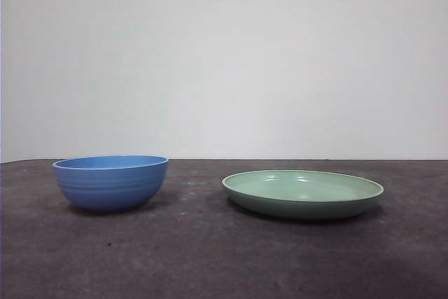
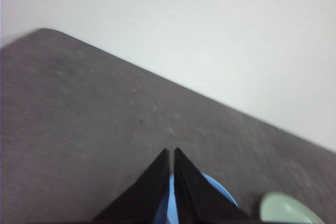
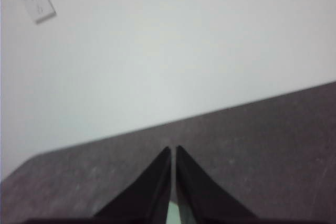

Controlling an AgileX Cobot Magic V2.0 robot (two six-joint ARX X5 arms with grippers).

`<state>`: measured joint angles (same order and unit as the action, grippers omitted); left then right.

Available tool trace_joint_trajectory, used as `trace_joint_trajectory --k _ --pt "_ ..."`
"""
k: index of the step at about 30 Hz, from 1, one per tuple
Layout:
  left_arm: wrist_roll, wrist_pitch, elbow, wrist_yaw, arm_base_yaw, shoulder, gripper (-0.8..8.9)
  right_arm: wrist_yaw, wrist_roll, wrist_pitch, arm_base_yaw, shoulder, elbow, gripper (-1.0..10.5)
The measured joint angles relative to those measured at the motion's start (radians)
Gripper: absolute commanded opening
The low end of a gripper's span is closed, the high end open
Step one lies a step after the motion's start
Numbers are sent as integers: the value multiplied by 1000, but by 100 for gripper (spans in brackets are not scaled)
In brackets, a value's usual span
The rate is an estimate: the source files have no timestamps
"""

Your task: Pick up the blue bowl, put it on the green plate, put it on desk

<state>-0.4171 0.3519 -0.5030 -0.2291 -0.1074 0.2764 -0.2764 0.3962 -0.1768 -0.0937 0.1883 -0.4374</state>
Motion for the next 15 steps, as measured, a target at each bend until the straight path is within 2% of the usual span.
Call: trace_joint_trajectory --k 10,15 --pt "151 180 -227 -307 5 308 15 -211 -162 -311 0 318 -295 10" --pt "243 321 -299 -355 56 404 15 -249 -253 -495 27 449 -406 10"
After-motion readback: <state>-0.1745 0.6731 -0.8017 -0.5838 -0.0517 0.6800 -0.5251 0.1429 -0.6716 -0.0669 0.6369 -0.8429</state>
